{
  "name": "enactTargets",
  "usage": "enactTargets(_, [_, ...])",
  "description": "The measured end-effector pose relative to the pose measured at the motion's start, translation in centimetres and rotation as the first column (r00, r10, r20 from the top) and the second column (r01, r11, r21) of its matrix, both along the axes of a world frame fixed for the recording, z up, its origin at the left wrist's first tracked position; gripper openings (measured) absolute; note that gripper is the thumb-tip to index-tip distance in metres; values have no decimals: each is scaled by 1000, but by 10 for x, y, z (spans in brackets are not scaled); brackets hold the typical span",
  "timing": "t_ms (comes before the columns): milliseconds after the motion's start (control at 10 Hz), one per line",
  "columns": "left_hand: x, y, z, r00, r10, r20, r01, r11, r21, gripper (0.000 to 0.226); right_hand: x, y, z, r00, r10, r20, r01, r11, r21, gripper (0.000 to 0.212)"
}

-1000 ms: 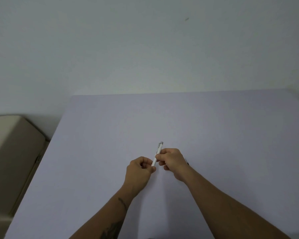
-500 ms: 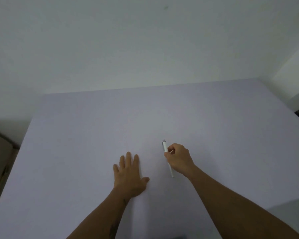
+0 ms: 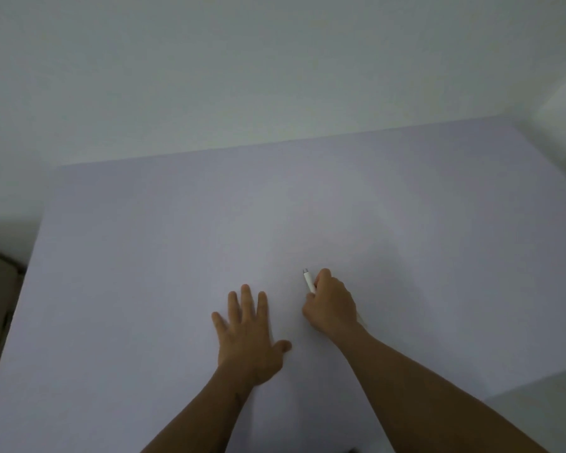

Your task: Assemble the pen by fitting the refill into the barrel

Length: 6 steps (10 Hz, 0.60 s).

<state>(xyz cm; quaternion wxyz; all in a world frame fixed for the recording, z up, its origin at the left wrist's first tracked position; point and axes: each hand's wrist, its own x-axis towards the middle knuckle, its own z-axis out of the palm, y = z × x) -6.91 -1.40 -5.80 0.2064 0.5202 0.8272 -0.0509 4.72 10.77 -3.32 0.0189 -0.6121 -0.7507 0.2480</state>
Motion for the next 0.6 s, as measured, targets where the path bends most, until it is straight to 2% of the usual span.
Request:
enactTargets(200, [3, 1, 0, 999, -14, -38, 14, 1000, 0, 105, 3, 6, 1, 1000, 7, -8, -7, 999, -42, 27])
enactTargets(400, [4, 3, 13, 1000, -5, 3, 5, 999, -53, 105, 17, 9, 14, 998, 49, -36, -53, 993, -106, 32])
enactTargets(500, [0, 6, 29, 999, 25, 36, -22, 998, -62, 100, 28, 14, 25, 994, 95, -57, -100, 991, -92, 39])
enactTargets(600, [-2, 8, 51, 1000, 12, -14, -13, 1000, -28, 94, 41, 21, 48, 978, 203, -39, -206, 976, -75, 52])
